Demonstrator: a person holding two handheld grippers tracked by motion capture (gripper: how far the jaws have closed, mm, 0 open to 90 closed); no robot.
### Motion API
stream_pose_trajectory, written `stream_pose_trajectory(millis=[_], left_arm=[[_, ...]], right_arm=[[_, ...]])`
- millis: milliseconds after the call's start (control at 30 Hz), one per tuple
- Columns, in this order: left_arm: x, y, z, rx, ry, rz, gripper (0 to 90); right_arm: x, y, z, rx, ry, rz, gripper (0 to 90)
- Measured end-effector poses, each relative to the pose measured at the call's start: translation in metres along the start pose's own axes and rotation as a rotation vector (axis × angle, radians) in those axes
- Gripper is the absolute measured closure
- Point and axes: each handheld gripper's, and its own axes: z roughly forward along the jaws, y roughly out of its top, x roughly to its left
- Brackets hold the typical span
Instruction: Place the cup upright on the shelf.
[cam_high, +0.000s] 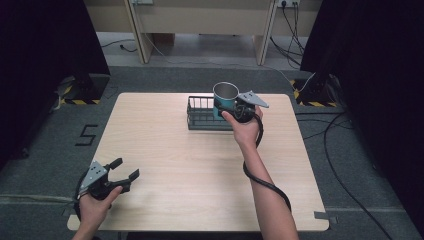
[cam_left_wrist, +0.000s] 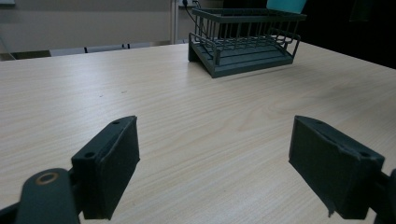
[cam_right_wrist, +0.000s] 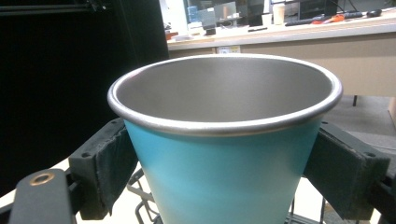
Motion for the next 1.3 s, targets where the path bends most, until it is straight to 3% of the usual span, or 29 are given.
stream_pose_trajectory(millis=[367, 1300], left_arm=[[0.000, 0.000, 0.000, 0.000, -0.001, 0.000, 15.6], [0.000, 0.000, 0.000, 0.001, -0.005, 0.000, 15.5]], right_arm=[[-0.010, 0.007, 0.011, 0.001, -0.030, 0.014, 15.5], [-0.022, 0.008, 0.040, 0.037, -0.080, 0.028, 15.4]])
